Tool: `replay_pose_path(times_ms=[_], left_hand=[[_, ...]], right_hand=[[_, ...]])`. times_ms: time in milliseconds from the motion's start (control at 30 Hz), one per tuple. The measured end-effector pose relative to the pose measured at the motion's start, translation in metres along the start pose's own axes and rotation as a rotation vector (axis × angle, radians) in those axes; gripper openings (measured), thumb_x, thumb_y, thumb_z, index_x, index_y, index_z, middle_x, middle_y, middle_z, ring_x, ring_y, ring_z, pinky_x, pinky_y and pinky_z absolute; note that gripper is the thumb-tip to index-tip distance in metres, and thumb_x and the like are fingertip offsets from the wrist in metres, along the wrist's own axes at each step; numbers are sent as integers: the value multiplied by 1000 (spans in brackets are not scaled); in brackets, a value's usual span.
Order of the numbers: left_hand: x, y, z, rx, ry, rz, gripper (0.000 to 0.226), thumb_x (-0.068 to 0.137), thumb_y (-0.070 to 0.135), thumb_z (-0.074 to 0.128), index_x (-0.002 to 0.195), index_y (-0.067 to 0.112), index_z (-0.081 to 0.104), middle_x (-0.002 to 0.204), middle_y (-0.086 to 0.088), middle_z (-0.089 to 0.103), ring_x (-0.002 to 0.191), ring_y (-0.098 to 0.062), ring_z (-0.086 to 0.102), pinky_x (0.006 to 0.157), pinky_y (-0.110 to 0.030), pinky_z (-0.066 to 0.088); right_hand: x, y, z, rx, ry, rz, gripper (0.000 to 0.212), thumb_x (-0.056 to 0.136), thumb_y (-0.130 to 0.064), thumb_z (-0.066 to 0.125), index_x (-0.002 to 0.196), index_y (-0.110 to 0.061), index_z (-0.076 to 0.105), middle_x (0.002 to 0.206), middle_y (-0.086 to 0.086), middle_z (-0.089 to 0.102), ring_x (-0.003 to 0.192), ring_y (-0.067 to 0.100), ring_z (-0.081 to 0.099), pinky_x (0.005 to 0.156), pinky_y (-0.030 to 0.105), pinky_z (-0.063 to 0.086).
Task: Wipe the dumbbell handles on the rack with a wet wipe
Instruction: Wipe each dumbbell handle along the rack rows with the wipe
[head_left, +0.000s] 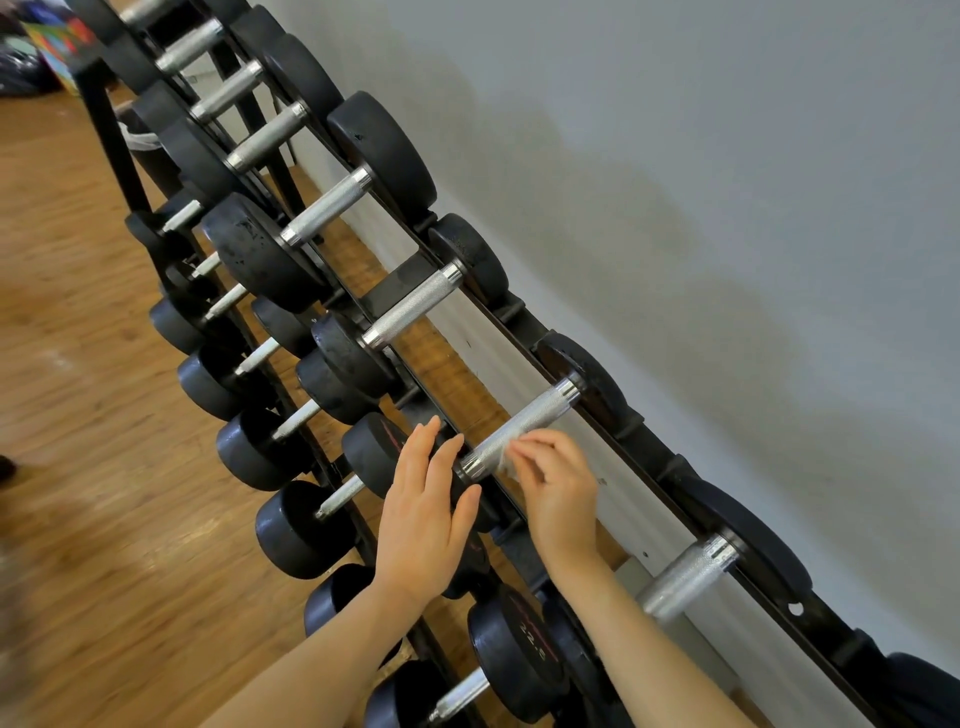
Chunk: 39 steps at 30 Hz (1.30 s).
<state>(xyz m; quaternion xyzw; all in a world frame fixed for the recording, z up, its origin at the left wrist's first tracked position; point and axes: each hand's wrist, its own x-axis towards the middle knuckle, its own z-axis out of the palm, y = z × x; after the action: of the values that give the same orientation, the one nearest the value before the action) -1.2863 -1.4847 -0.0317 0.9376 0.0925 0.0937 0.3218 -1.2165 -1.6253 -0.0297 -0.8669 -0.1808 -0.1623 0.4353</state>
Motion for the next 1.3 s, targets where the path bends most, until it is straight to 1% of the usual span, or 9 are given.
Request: replay_pose_path(times_ms=[133,233,333,500,667,833,1000,1167,1300], left_hand=[[-8,-2,1,-3,-5,-22,65,96,54,30,154,27,18,163,6,7,150,-16,11,117,-38,20],[-9,-7,-1,20,-16,10,66,95,55,31,153,32,10,162,9,3,149,-15,12,116,-36,20],[-9,-10,-4,34,-32,32,66,95,56,33,153,32,13,164,5,8,149,-15,14,116,-36,22],[-10,-9,-8,45,-41,28,68,94,58,32,154,32,16,164,2,11,149,-17,17,115,-37,23],[-11,-8,-7,23,-40,26,67,95,53,39,154,31,17,164,1,12,149,-20,20,116,-42,30],[-11,-7,-7,8,-45,15,67,95,53,39,154,32,15,165,4,9,149,-20,21,116,-44,32],[-12,-6,-4,19,-41,2,68,96,50,42,155,30,14,165,3,6,148,-22,25,115,-47,33],[-12,-8,-4,33,-33,18,69,94,58,32,155,33,10,165,2,7,146,-23,27,115,-42,31],[-12,-9,-5,24,-31,21,69,93,58,32,154,34,9,165,2,9,146,-22,29,115,-42,32]], right_hand=[[15,2,-7,-17,98,89,18,86,-9,69,102,-2,72,103,2,63,98,1,53,85,7,46],[3,-1,-2,-86,-42,-92,21,90,-17,63,104,-3,70,104,5,64,98,12,57,84,19,50],[-10,-3,1,-131,-186,-305,26,91,-20,56,103,-2,70,102,7,65,98,16,57,86,21,50],[-2,5,3,-30,-53,-77,28,93,-24,56,105,-4,70,106,6,62,98,18,60,81,29,56],[-9,2,5,-39,-215,-231,25,93,-24,55,104,-6,69,105,4,61,98,17,59,83,27,53],[-3,8,3,-12,-79,-104,23,93,-22,58,105,-5,68,105,5,60,97,15,58,82,27,54],[-6,-1,3,-78,-253,-367,22,92,-20,57,102,-5,70,101,5,63,94,20,60,81,26,53],[-1,9,3,-94,-94,-207,26,92,-24,57,103,-5,71,103,5,64,98,16,57,84,26,52],[-9,-1,6,-114,-243,-380,26,94,-20,57,109,-2,69,105,6,64,100,18,58,86,26,53]])
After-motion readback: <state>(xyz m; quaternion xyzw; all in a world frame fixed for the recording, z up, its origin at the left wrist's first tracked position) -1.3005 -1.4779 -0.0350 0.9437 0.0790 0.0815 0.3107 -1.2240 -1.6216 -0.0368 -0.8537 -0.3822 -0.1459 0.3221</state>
